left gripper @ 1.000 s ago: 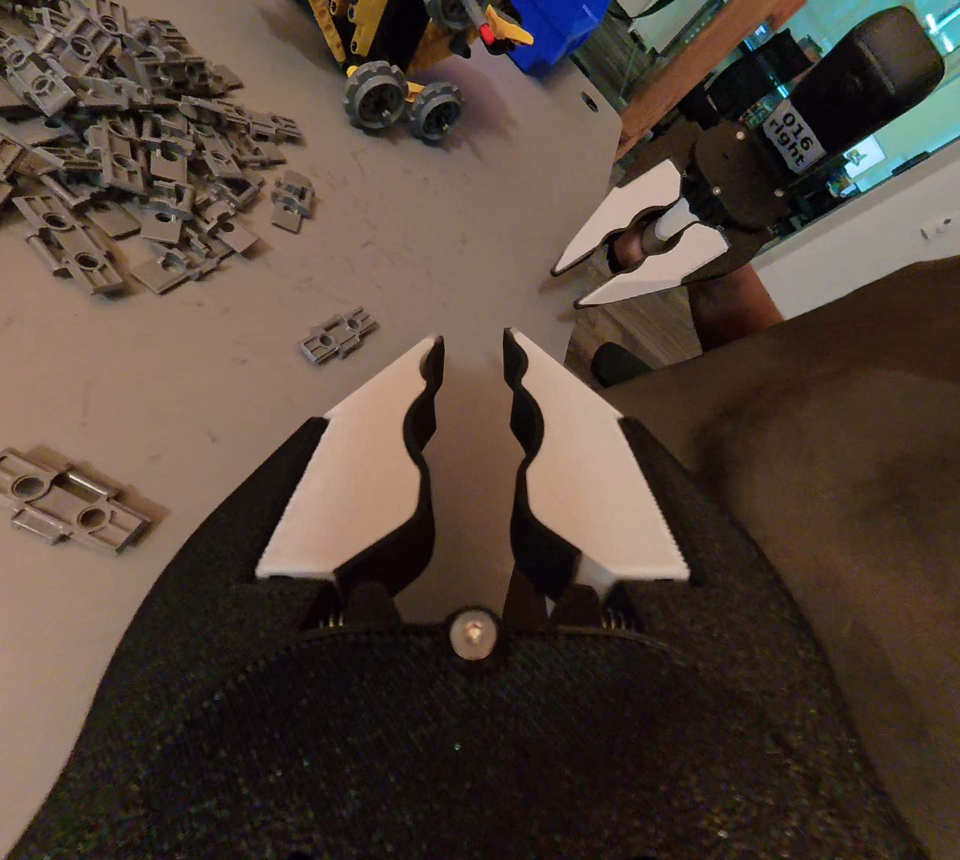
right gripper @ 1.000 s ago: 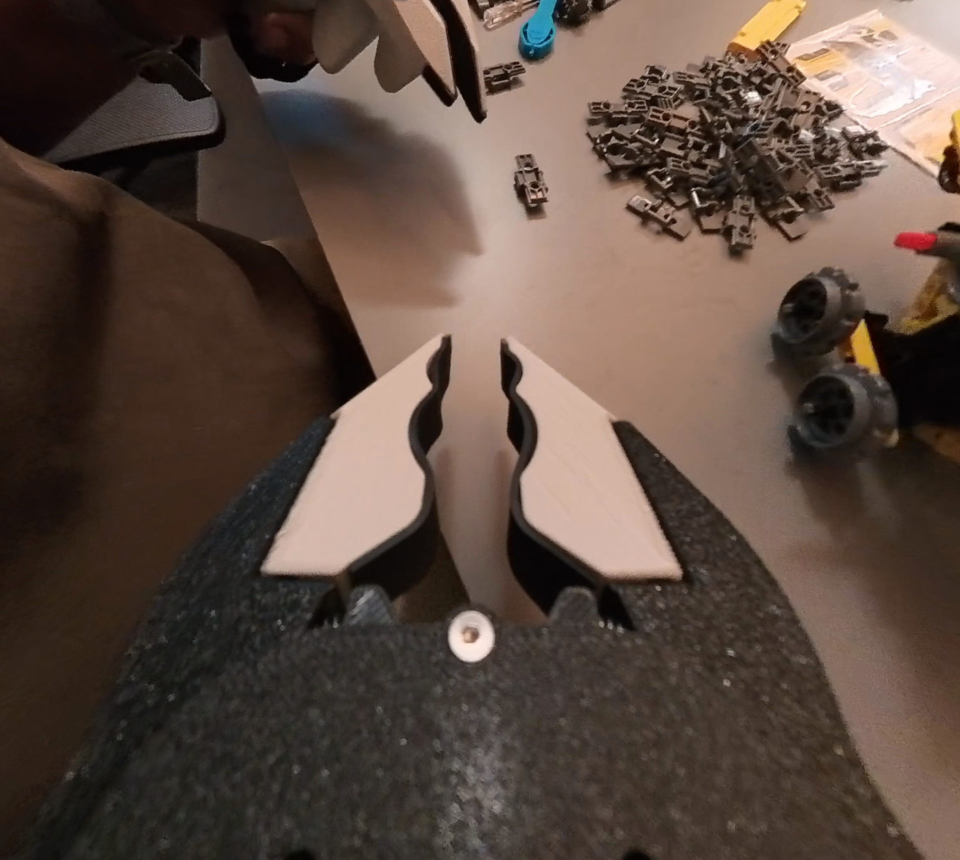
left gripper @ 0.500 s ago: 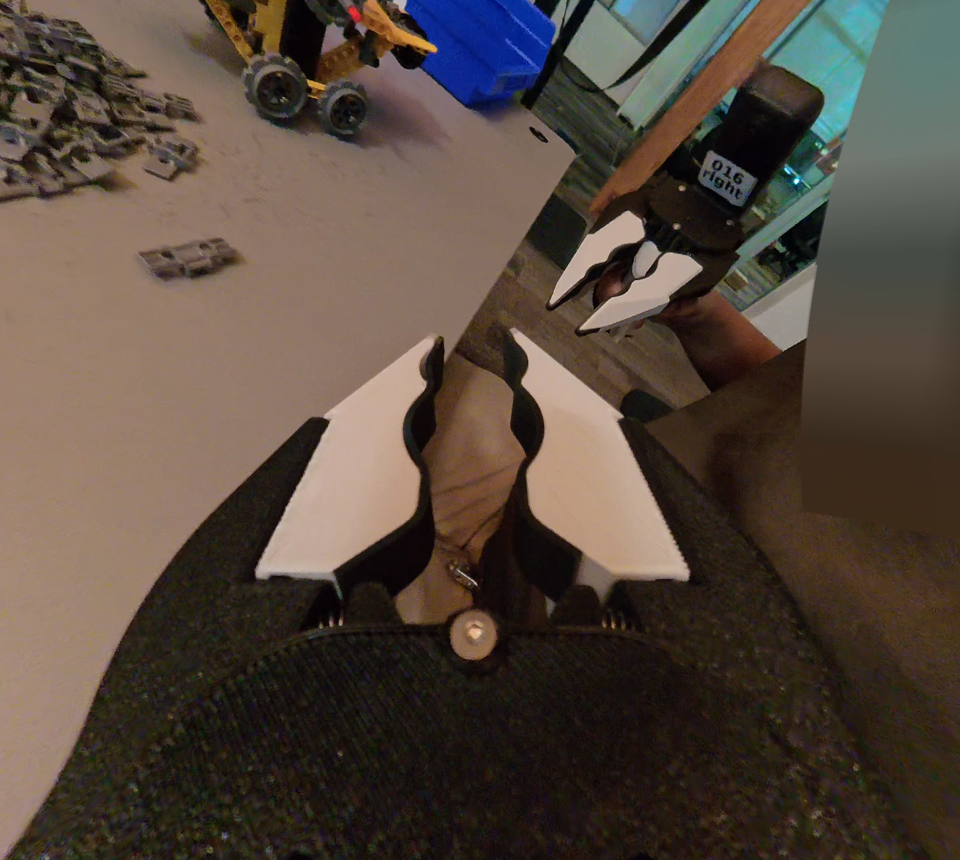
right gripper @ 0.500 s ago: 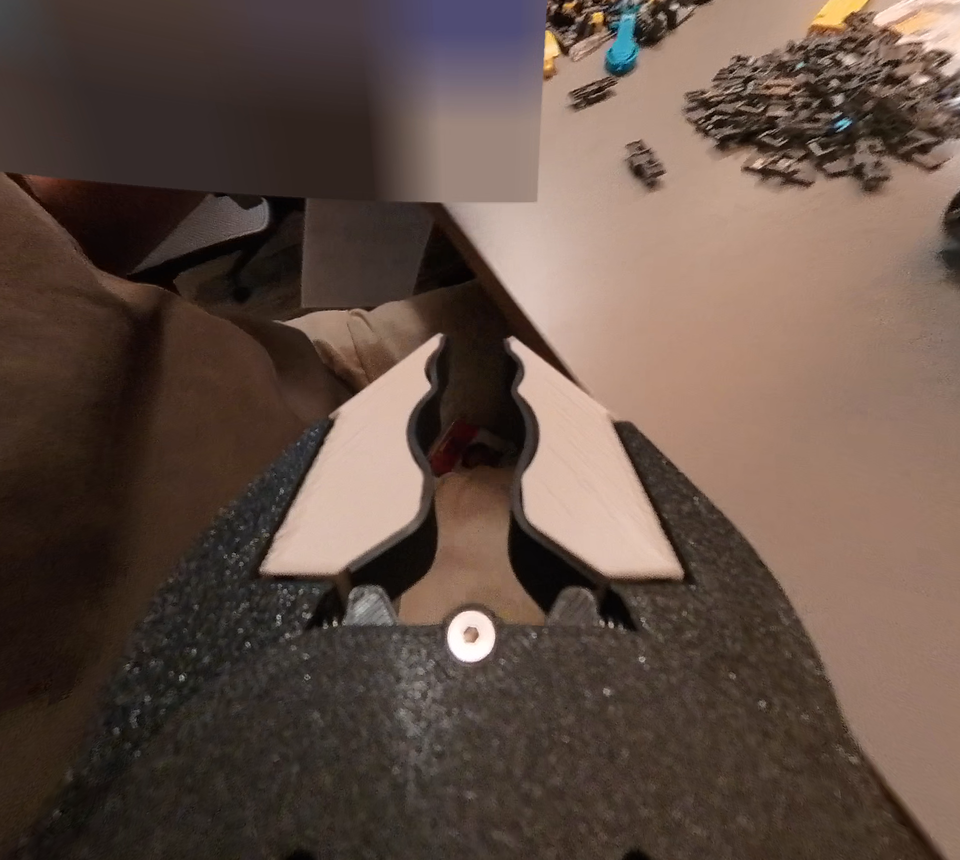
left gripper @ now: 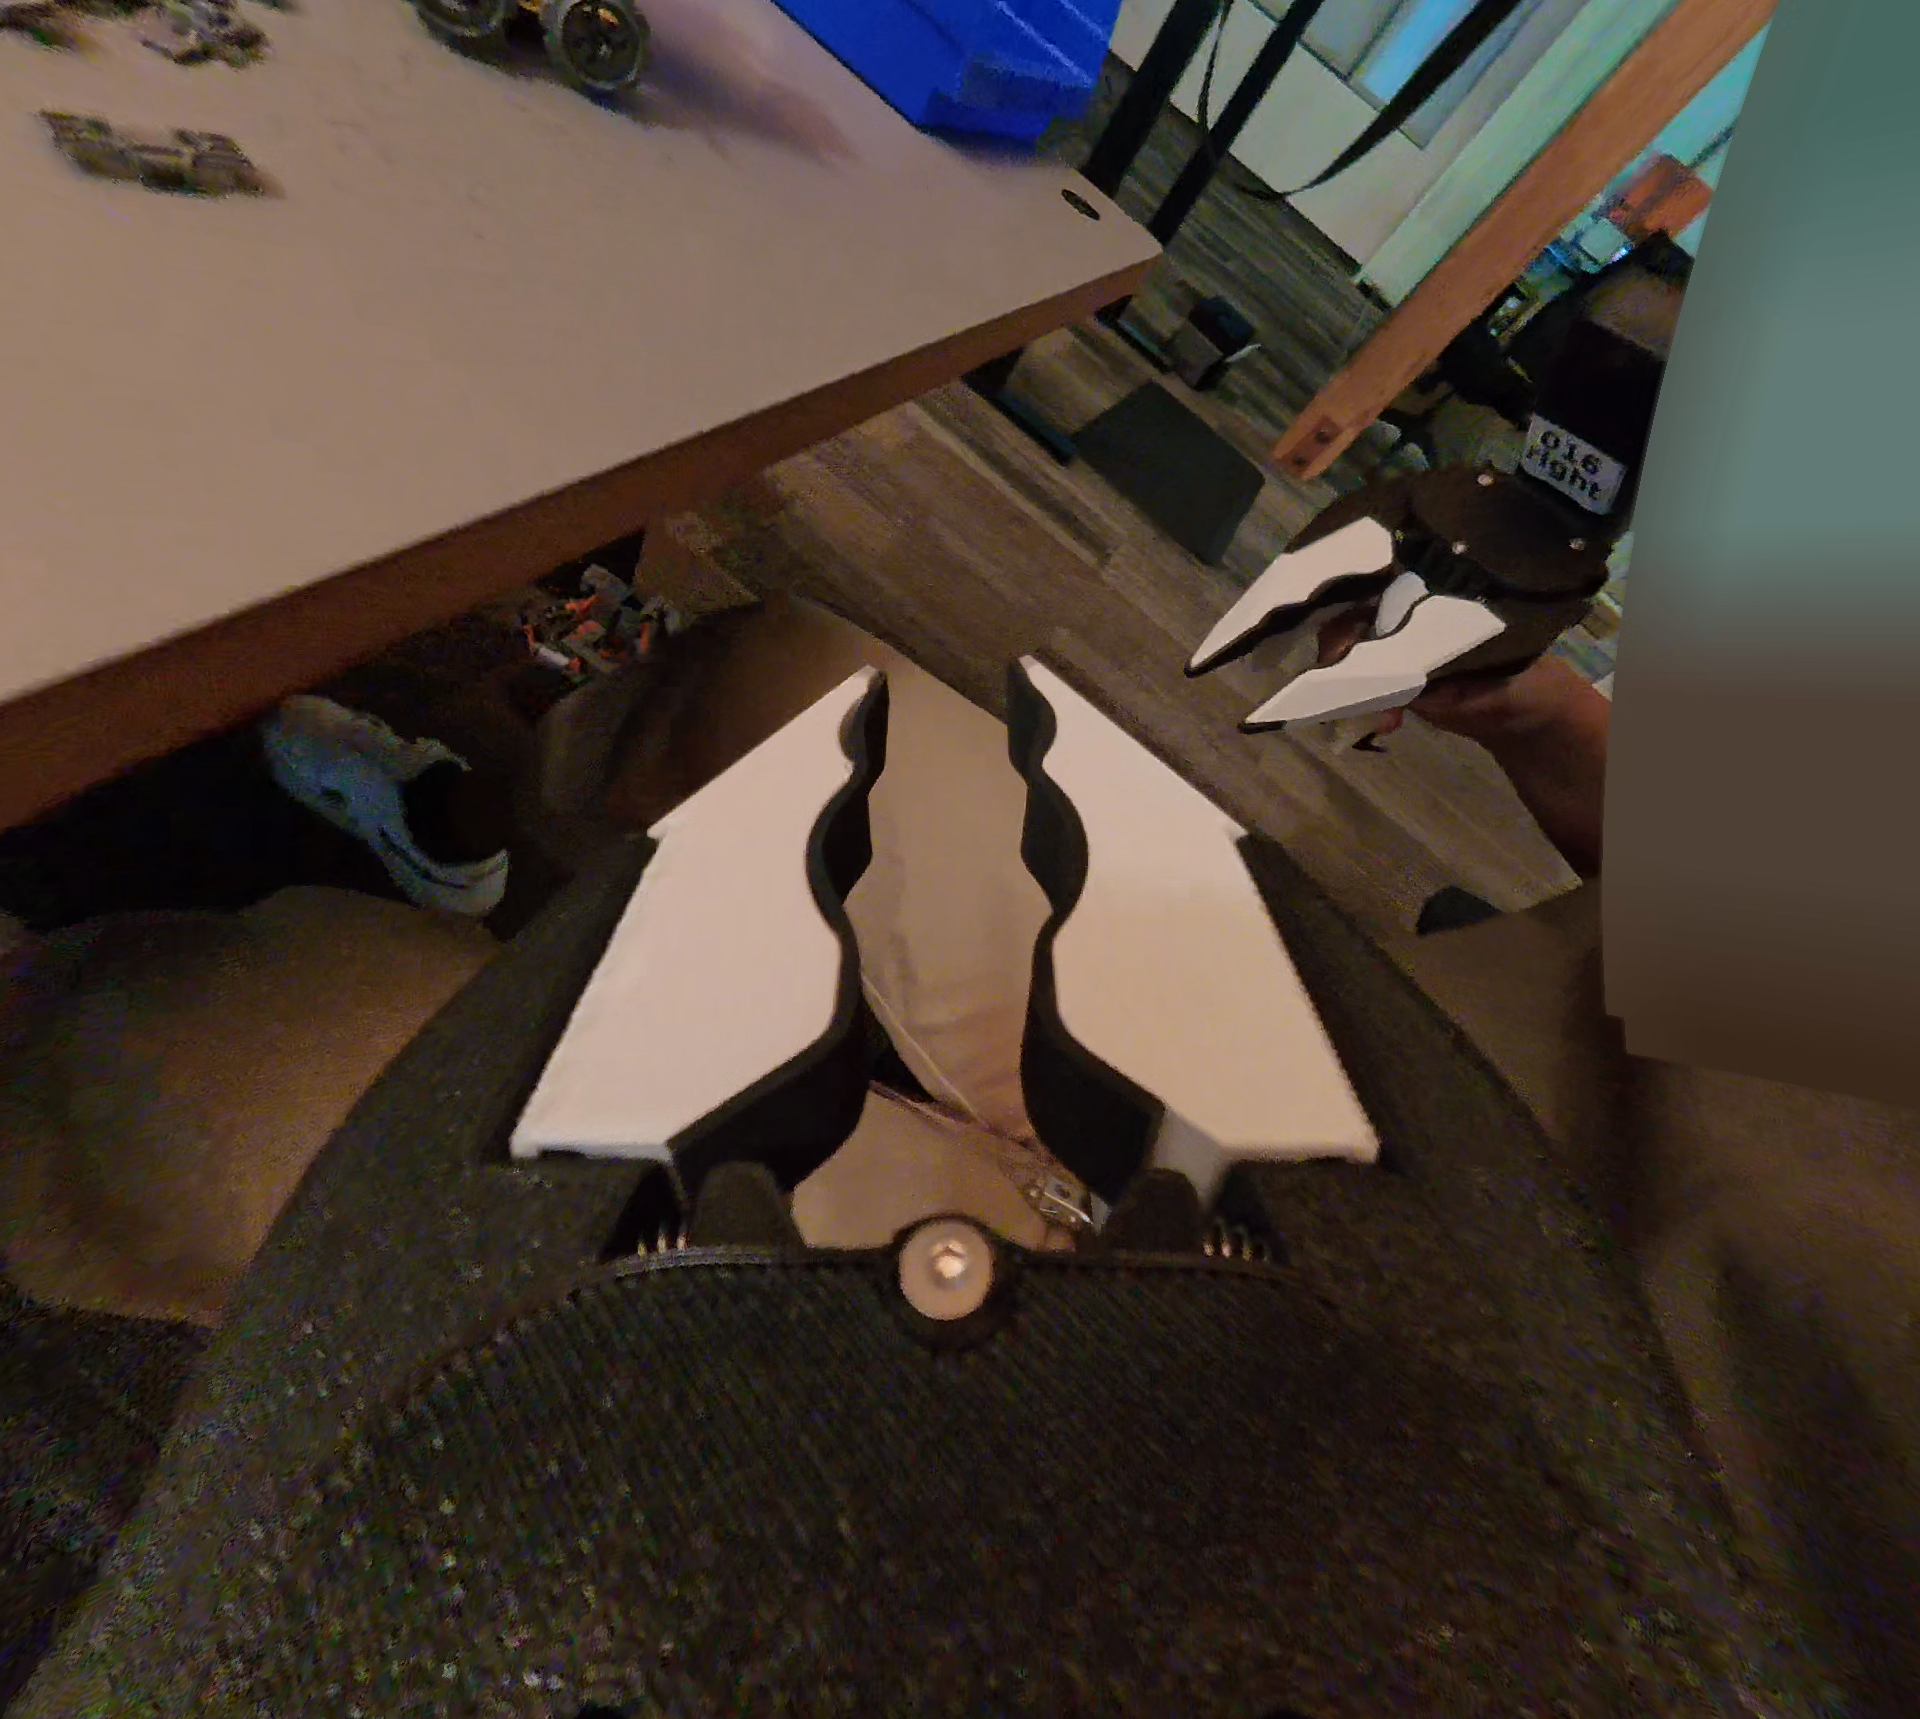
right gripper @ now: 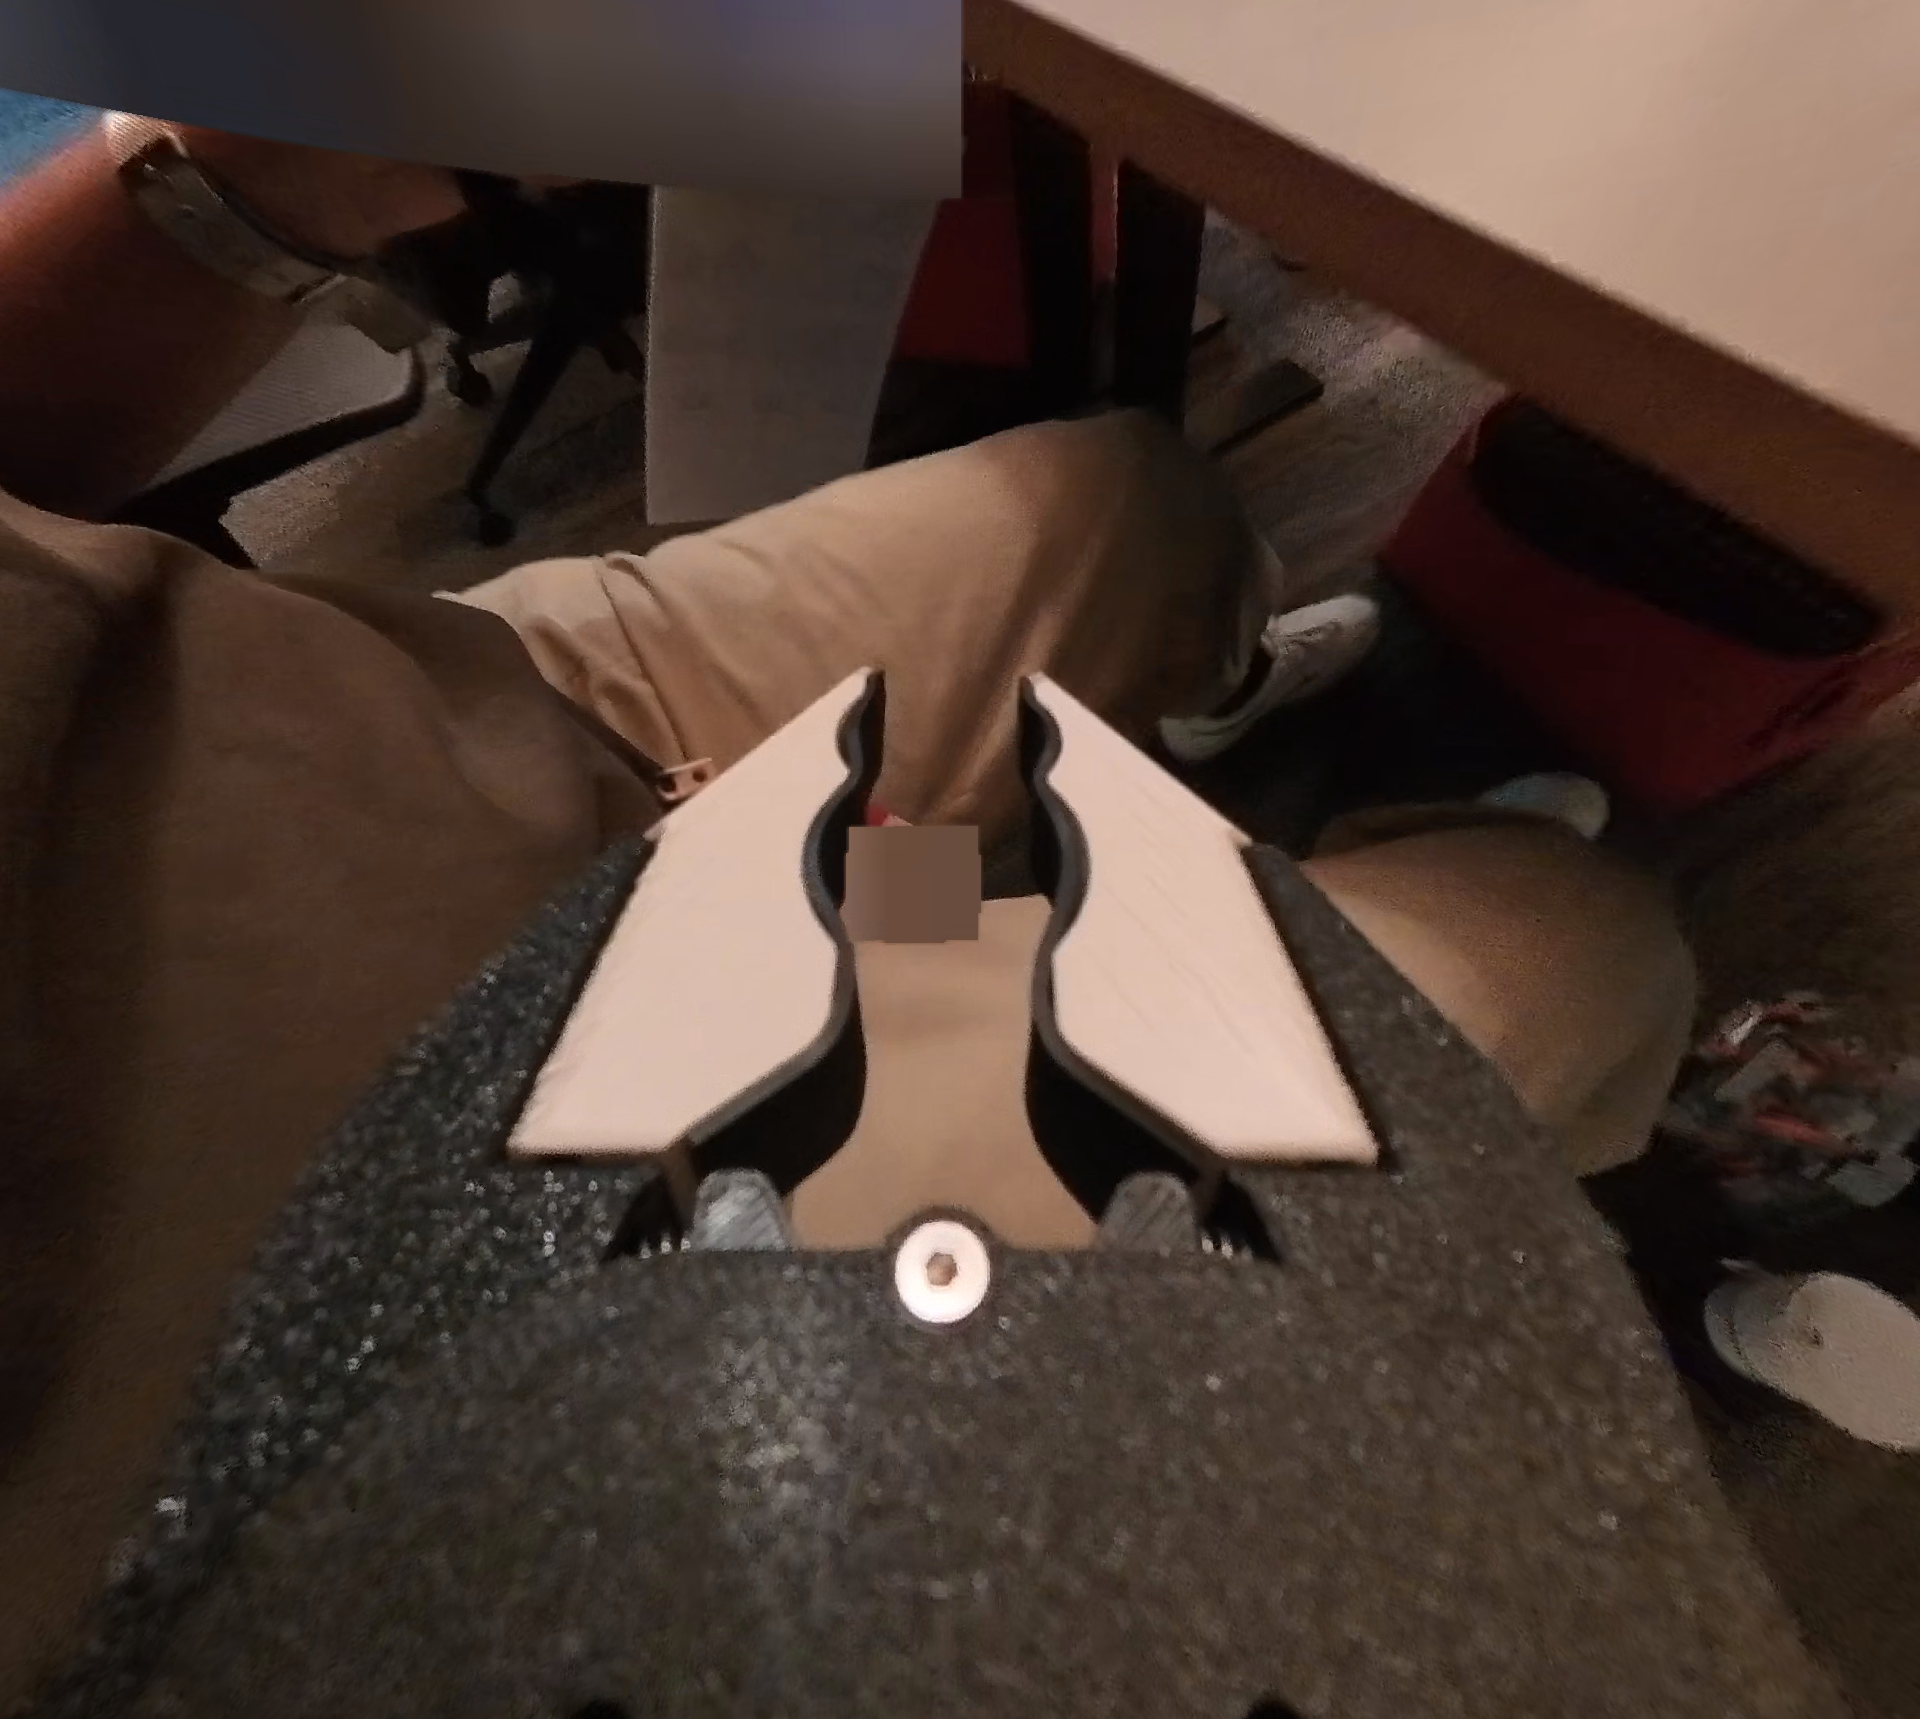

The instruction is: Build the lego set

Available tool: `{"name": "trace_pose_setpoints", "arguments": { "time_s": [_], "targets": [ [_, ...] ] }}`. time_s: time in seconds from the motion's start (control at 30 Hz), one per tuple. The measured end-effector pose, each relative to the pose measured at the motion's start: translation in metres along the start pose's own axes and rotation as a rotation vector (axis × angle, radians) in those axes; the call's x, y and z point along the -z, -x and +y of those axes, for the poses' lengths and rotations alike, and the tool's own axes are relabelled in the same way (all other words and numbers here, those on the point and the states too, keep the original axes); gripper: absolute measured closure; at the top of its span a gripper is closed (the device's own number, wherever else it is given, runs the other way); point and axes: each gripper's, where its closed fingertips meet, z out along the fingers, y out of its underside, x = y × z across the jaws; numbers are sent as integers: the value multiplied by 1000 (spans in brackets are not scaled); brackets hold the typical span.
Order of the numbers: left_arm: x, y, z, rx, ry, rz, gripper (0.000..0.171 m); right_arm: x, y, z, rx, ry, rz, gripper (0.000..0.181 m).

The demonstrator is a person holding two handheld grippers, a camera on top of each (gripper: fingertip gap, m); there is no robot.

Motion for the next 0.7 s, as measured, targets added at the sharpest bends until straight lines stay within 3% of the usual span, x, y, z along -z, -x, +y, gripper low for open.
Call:
{"name": "trace_pose_setpoints", "arguments": {
  "time_s": [0.17,0.43,0.57,0.7],
  "targets": [
    [12,-22,25,65,24,11,151,13,0,40,-25,91,170,158],
    [32,-40,60,65,74,-26,150,7,33,59,-100,33,162,157],
    [49,-42,69,58,57,-72,149,-9,47,49,-23,37,154,153],
    [68,-28,67,34,-12,-149,140,-38,48,17,108,-36,157,137]
  ]
}}
